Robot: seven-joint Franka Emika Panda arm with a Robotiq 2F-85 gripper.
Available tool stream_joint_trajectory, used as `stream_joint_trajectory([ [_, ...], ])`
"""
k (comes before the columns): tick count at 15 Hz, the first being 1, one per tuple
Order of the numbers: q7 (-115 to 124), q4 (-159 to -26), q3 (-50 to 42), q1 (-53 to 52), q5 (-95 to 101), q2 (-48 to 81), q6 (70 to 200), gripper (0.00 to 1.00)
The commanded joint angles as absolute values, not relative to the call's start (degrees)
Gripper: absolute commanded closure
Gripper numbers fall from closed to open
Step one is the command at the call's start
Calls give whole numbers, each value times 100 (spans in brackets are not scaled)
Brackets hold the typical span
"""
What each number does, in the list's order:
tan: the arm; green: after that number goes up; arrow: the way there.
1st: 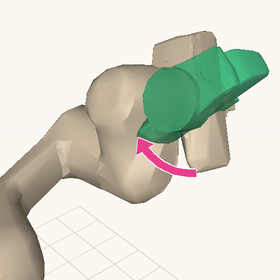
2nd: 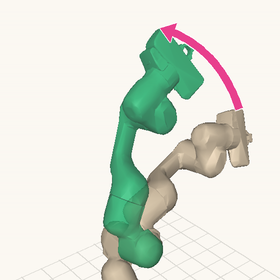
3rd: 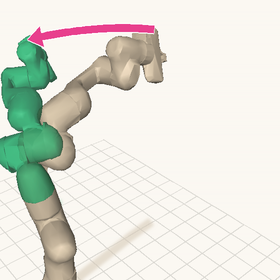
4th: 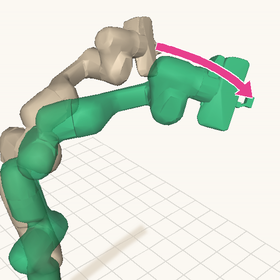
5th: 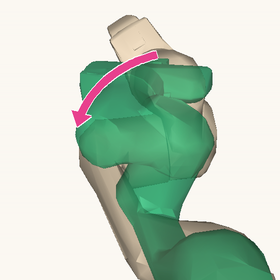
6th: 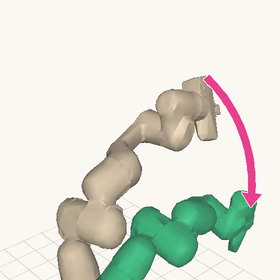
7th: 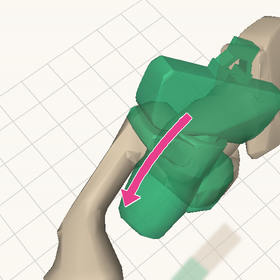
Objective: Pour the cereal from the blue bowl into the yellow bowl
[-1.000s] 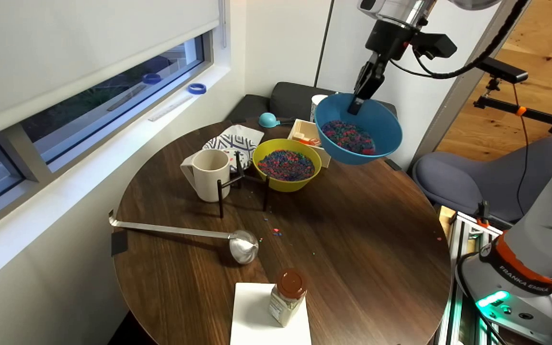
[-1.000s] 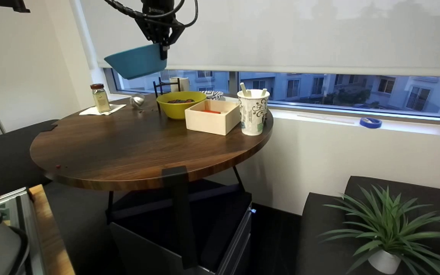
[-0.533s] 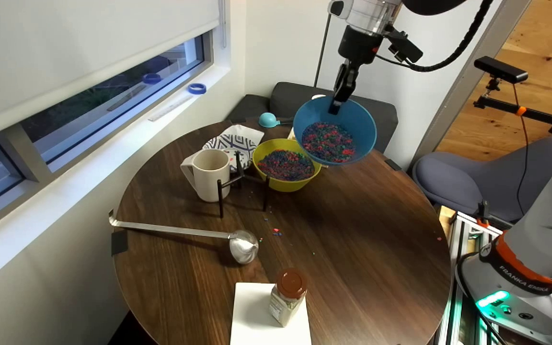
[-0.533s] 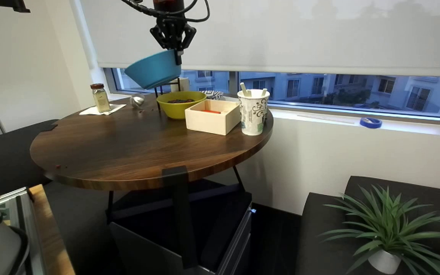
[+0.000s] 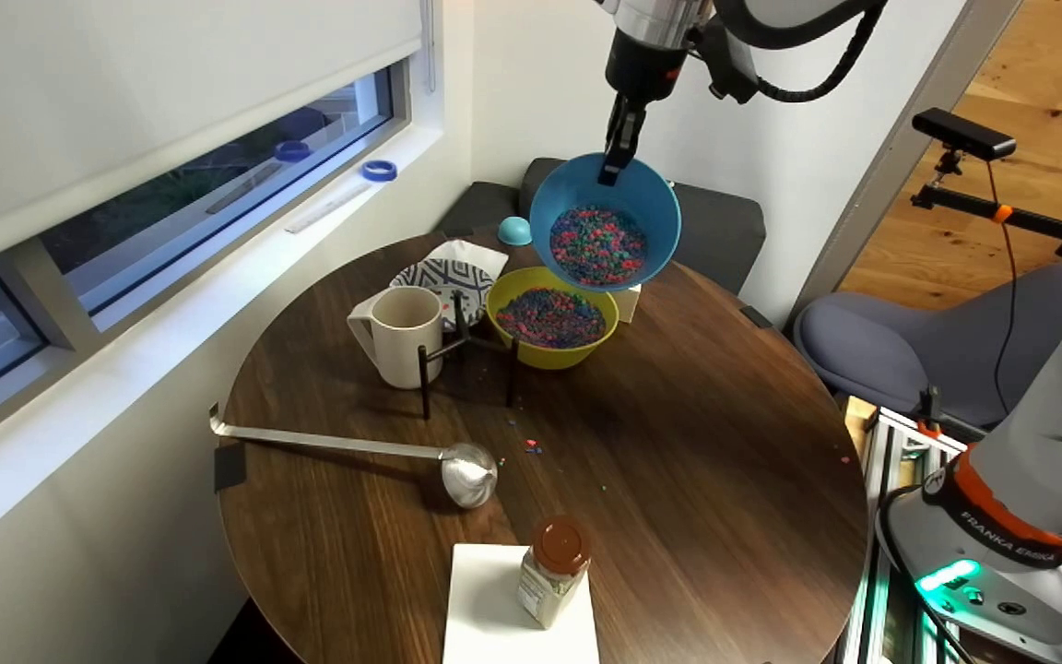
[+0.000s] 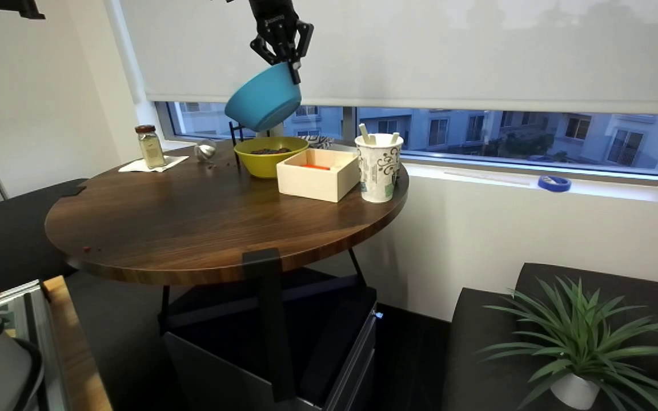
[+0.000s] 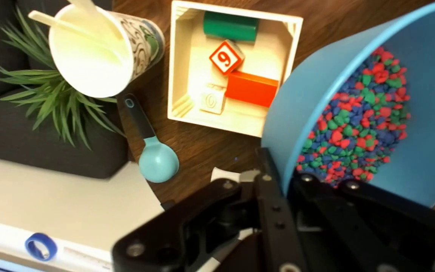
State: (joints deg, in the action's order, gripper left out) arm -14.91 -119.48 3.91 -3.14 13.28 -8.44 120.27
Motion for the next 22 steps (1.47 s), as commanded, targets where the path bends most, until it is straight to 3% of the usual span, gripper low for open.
stream_joint_trajectory([
  [1,-1083,-11647,492,-317,2033,-623,11999,99],
  [22,627,-11586,1238,-1086,5776,-218,10947,99],
])
